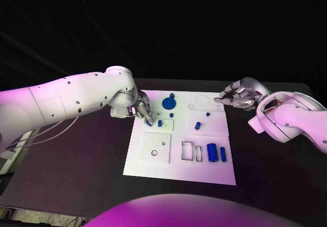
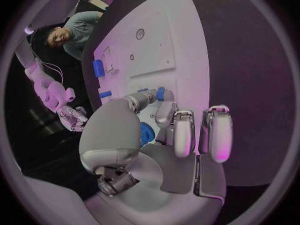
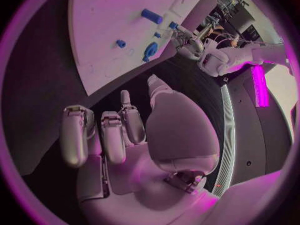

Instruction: Assemble the parts on the task board

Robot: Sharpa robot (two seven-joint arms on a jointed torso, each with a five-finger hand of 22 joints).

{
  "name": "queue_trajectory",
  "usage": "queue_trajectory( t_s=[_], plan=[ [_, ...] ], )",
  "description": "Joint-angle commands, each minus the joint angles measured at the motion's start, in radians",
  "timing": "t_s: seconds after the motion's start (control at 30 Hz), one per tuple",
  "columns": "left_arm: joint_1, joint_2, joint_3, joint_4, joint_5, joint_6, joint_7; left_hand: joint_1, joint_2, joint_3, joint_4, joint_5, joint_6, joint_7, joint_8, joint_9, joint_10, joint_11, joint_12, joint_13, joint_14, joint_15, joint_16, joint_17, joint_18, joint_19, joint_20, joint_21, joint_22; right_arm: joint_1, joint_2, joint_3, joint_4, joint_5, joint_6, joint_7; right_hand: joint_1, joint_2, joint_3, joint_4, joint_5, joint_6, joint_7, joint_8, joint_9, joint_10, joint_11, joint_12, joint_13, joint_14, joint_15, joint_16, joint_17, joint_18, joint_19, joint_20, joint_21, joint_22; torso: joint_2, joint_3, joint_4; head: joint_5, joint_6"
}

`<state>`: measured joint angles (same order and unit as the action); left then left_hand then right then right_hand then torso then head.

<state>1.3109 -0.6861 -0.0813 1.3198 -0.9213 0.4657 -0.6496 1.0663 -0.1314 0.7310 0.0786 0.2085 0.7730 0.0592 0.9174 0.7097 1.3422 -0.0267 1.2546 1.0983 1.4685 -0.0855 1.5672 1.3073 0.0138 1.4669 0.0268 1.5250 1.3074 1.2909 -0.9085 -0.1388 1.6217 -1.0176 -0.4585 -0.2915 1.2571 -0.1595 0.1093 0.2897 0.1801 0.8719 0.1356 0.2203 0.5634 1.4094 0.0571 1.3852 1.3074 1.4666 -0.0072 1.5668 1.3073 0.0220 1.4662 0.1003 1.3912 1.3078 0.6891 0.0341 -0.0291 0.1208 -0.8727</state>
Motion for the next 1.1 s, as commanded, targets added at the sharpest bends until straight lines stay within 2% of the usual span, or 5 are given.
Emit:
queue_trajectory(
  t_s=[0.03,1.1],
  plan=[
    [-0.001,0.002,-0.001,0.004,-0.010,-0.013,0.008,0.002,0.012,0.153,-0.162,0.004,0.009,-0.014,0.003,0.002,0.003,0.001,-0.003,0.000,0.102,0.005,0.004,0.263,-0.004,0.083,0.004,0.003,0.250,-0.001,0.001,0.000,0.000,-0.011,0.014,0.002,0.009,0.002,-0.006,-0.001,0.006,-0.009,-0.002,0.006,0.001,-0.006,-0.002,-0.003,0.067,0.104,-0.006,0.004,0.263,0.020,0.017,-0.006,-0.003,0.173,0.000,-0.0003,0.0004,0.002,0.000],
    [-0.001,0.009,-0.002,0.002,0.014,0.024,0.014,0.002,0.012,0.152,-0.163,0.010,0.010,-0.015,0.003,0.003,0.004,0.000,-0.002,0.001,0.102,0.004,0.004,0.263,-0.004,0.083,0.004,0.004,0.251,-0.002,0.002,0.000,-0.001,-0.011,0.015,0.001,0.011,0.003,-0.006,-0.001,0.006,-0.009,-0.002,0.007,0.001,-0.005,-0.002,-0.003,0.067,0.104,-0.006,0.004,0.263,0.020,0.018,-0.006,-0.003,0.174,0.000,0.0005,-0.0004,0.003,0.000]
  ],
)
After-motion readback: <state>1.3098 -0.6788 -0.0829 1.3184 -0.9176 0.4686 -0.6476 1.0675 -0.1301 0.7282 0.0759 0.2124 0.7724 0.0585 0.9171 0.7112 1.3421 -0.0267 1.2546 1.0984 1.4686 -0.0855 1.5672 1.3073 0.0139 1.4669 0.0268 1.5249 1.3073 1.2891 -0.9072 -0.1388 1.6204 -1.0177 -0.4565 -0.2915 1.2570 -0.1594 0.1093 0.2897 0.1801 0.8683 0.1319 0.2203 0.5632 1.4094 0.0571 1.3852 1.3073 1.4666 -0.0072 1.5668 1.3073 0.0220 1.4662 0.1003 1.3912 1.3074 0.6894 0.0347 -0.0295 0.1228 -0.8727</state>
